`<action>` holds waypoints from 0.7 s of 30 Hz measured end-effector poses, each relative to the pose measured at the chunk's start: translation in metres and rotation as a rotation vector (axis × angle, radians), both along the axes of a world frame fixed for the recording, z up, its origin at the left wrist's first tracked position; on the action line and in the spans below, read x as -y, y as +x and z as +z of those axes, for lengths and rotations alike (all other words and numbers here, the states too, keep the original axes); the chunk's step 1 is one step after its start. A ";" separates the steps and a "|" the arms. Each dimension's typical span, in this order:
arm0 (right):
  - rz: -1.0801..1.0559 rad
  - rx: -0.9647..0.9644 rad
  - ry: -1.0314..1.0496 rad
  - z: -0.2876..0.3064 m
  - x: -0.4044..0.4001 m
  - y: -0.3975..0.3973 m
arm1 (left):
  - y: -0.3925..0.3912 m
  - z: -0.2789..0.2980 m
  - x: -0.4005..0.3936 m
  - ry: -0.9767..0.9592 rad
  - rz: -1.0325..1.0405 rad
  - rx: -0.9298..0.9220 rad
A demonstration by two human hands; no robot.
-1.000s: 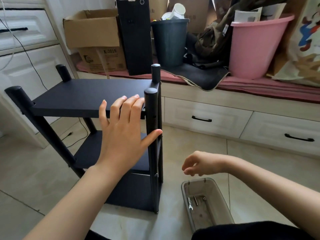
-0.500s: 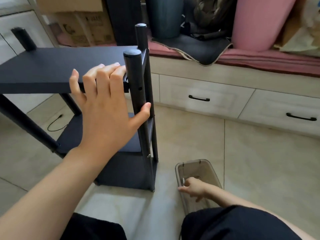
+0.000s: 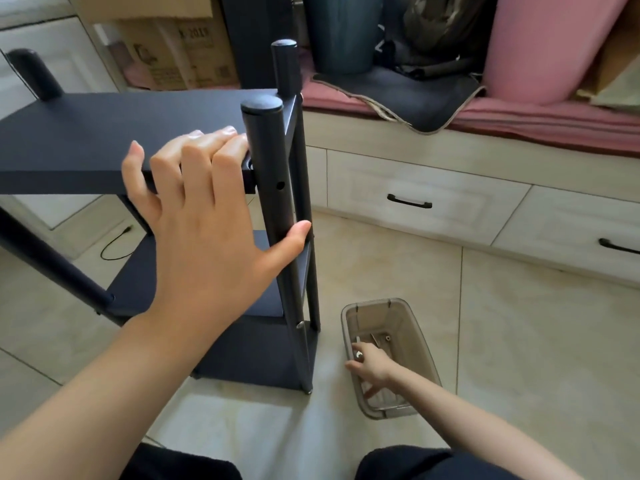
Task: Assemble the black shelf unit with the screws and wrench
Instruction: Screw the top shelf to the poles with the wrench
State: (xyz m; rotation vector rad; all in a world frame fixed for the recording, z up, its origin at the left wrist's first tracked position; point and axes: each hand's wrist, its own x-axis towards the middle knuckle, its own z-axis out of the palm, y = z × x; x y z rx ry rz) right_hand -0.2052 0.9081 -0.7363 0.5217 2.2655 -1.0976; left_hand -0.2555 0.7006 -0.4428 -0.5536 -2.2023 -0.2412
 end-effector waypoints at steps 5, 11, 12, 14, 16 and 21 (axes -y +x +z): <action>-0.084 -0.035 -0.123 -0.011 0.011 -0.021 | 0.000 -0.001 -0.003 0.014 -0.007 0.000; -0.081 -0.109 0.067 -0.028 -0.015 -0.045 | 0.000 0.000 -0.003 0.025 -0.011 0.010; -0.022 -0.094 0.153 -0.032 -0.020 -0.048 | -0.001 0.000 -0.004 0.031 -0.010 0.004; 0.096 -0.038 0.274 -0.043 -0.026 -0.053 | -0.001 0.000 -0.005 0.048 -0.018 -0.009; 0.176 0.010 0.324 -0.054 -0.026 -0.056 | -0.001 -0.001 -0.006 0.056 -0.018 -0.015; 0.305 0.077 0.458 -0.077 -0.018 -0.061 | -0.002 -0.002 -0.007 0.064 -0.029 -0.029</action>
